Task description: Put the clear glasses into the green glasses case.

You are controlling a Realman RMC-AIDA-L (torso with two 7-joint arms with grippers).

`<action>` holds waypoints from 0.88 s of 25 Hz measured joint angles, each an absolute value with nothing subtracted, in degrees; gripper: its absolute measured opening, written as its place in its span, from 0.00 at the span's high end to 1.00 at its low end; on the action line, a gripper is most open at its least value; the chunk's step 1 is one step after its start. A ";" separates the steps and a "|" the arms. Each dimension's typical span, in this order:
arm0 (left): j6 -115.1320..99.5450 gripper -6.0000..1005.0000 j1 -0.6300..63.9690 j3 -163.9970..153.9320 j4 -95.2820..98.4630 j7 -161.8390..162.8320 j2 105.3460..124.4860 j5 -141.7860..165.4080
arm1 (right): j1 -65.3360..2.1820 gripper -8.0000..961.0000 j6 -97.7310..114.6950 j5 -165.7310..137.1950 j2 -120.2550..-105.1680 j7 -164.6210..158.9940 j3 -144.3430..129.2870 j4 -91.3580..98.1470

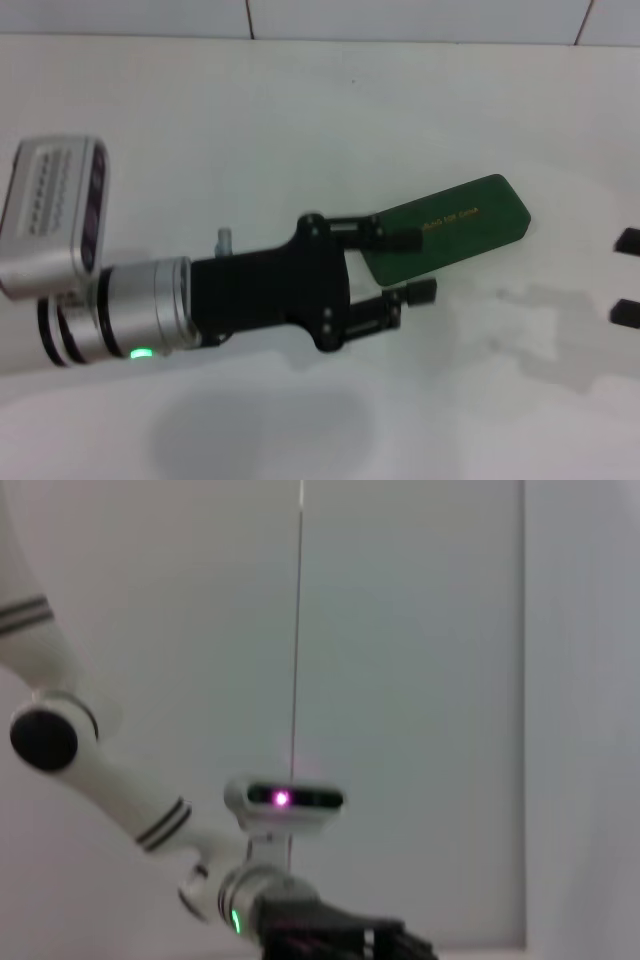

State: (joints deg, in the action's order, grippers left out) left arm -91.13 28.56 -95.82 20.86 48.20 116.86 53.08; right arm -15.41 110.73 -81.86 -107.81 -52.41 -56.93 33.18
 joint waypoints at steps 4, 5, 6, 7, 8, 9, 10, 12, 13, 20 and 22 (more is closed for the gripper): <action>-91.52 0.49 25.92 -95.83 21.16 44.03 117.80 53.69 | -16.84 0.40 106.58 -84.13 -109.07 -53.07 -56.54 32.75; -91.52 0.49 25.92 -95.83 21.16 44.03 117.80 53.69 | -17.11 0.40 105.76 -84.28 -109.53 -53.53 -56.56 32.75; -91.54 0.49 25.69 -95.84 21.13 43.41 117.94 53.71 | -17.27 0.40 105.13 -84.31 -109.85 -53.88 -56.61 32.88; -91.48 0.49 25.57 -95.72 20.99 43.24 118.11 53.57 | -17.40 0.39 104.64 -84.35 -110.20 -54.13 -56.71 33.04; -91.37 0.49 25.54 -95.34 20.75 43.46 118.21 53.40 | -17.48 0.38 104.48 -84.47 -110.41 -54.17 -56.77 33.16; -91.13 0.49 25.46 -93.77 19.93 43.95 118.52 53.28 | -17.84 0.38 104.13 -85.20 -110.99 -54.18 -56.78 33.30; -91.13 0.47 25.46 -93.77 19.93 43.95 118.52 53.28 | -17.84 0.37 104.13 -85.20 -110.99 -54.18 -56.78 33.30; -91.06 0.43 25.21 -91.82 18.94 44.01 119.00 53.55 | -18.05 0.29 103.54 -85.57 -111.43 -54.18 -56.58 33.31; -91.06 0.42 25.12 -91.35 18.72 43.91 119.13 53.62 | -18.09 0.22 103.24 -85.56 -111.63 -54.20 -56.57 33.31; -91.05 0.25 24.41 -90.63 18.47 43.67 119.21 53.78 | -18.53 0.08 102.36 -85.71 -112.16 -54.17 -56.48 33.31; -91.05 0.18 24.35 -90.62 18.46 43.62 119.18 53.78 | -18.53 0.08 102.27 -85.64 -112.28 -54.00 -56.47 33.31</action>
State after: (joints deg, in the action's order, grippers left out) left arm -91.05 24.35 -90.62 18.46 43.62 119.18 53.78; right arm -18.53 102.27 -85.64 -112.28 -54.00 -56.47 33.31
